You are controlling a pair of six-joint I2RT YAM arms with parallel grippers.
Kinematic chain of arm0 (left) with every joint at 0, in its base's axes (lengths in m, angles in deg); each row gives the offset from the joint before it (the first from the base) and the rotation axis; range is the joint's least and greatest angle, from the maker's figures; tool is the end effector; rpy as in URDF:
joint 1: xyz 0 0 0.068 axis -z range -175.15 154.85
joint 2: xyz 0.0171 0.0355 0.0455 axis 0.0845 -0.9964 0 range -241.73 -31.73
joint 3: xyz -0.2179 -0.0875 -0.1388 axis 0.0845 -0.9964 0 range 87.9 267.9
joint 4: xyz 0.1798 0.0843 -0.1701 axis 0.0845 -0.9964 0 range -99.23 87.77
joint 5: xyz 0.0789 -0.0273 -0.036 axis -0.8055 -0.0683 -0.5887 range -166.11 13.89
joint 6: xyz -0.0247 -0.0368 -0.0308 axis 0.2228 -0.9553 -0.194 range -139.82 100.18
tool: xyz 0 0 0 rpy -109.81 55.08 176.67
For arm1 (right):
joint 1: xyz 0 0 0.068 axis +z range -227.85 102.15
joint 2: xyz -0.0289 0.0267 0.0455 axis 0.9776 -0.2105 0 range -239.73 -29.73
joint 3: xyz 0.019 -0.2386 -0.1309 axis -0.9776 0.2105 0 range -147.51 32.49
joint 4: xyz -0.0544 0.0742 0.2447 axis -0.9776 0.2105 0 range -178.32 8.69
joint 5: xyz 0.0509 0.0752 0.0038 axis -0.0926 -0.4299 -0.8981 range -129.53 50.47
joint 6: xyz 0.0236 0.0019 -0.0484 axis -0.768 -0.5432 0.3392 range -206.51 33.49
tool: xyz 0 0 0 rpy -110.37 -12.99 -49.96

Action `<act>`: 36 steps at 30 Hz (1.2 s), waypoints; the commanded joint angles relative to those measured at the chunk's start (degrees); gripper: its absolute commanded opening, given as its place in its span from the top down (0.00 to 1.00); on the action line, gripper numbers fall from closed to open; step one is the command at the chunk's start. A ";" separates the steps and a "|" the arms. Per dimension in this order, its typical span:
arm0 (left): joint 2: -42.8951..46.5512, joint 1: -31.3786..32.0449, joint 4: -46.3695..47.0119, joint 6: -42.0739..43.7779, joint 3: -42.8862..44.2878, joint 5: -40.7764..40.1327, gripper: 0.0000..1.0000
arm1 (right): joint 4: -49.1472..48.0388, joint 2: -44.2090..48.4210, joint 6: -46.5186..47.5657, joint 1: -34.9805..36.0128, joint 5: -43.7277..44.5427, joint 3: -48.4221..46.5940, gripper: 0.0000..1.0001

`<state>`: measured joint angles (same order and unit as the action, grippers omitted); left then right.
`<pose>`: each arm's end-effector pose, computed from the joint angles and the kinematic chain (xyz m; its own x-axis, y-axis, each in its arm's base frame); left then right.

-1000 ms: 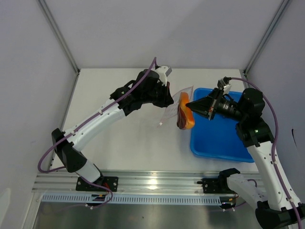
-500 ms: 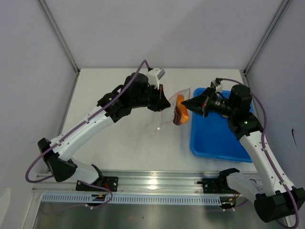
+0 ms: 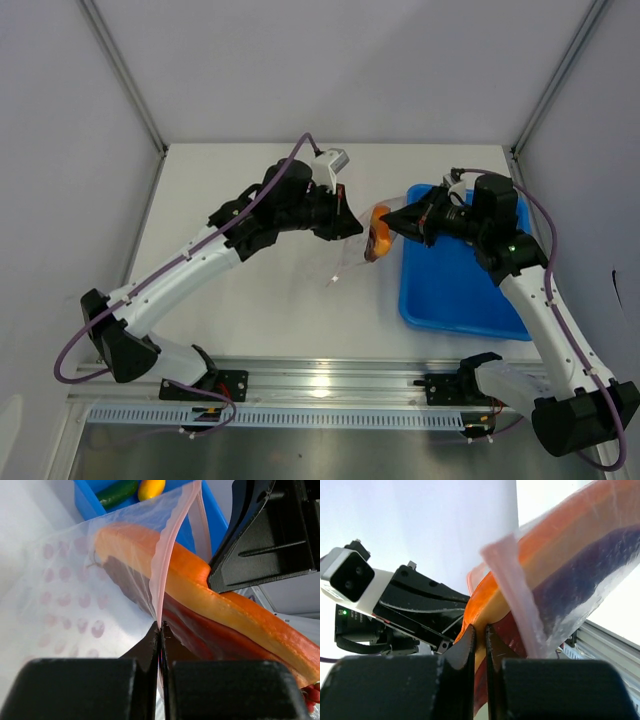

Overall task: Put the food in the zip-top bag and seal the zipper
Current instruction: Place the fake bread in the zipper food storage bag.

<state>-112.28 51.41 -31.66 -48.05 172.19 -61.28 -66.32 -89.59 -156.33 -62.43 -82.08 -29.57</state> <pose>0.2101 -0.2349 0.4027 -0.6695 0.0422 -0.7416 0.6173 0.5868 -0.5240 0.2098 0.0827 0.3772 -0.8722 0.4767 -0.1098 0.0271 0.2711 0.9622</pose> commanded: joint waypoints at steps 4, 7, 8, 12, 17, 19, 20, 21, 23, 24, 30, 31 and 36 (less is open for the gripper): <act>3.65 -0.34 3.59 -1.56 -1.14 2.40 0.99 | -3.10 -0.61 -2.86 0.22 2.20 -2.71 0.94; 4.18 -0.42 4.03 -1.65 -1.85 2.57 0.99 | -1.27 -1.05 -0.77 0.14 3.52 -3.67 0.77; 4.52 -0.42 4.03 -1.74 -2.02 2.57 0.99 | 1.88 -1.31 0.55 0.14 3.70 -4.29 0.70; 5.32 -0.42 4.12 -1.74 -2.38 2.31 1.00 | 8.66 -2.72 6.88 -0.65 5.89 -7.18 0.38; 5.32 -0.42 3.68 -1.92 -2.11 1.96 0.99 | 14.64 -2.28 14.09 -0.65 9.76 -10.27 0.30; 5.06 -0.42 3.50 -1.83 -1.68 1.78 1.00 | 16.93 -2.63 16.29 -0.65 10.11 -12.55 0.30; 4.97 -0.42 3.50 -1.92 -1.76 1.69 0.99 | 17.89 -2.81 18.38 -0.57 10.46 -13.34 0.30; 4.79 -0.42 3.50 -1.92 -1.59 1.69 0.99 | 18.86 -2.90 19.62 -0.65 10.64 -14.13 0.30; 4.71 -0.42 3.42 -1.92 -1.24 1.69 0.99 | 22.55 -3.07 23.83 -0.65 12.30 -17.20 0.31; 4.62 -0.42 3.33 -1.74 -1.23 1.61 0.99 | 23.69 -3.07 25.33 -0.65 13.18 -18.35 0.31; 3.74 -0.42 1.92 -0.60 -0.36 0.64 0.99 | 36.70 -3.16 36.31 -2.49 29.26 -26.26 0.30; 3.82 -0.42 1.83 -0.51 -0.36 0.64 0.99 | 38.19 -3.34 37.38 -3.37 29.97 -26.18 0.30; 4.18 -0.42 1.83 -0.07 -1.76 1.95 0.99 | 37.69 -4.22 41.52 -9.96 29.36 -21.80 0.30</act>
<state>-109.09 51.41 -30.59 -48.77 169.96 -60.62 -31.54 -92.98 -120.66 -69.56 -56.09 -53.31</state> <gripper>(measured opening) 0.005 0.698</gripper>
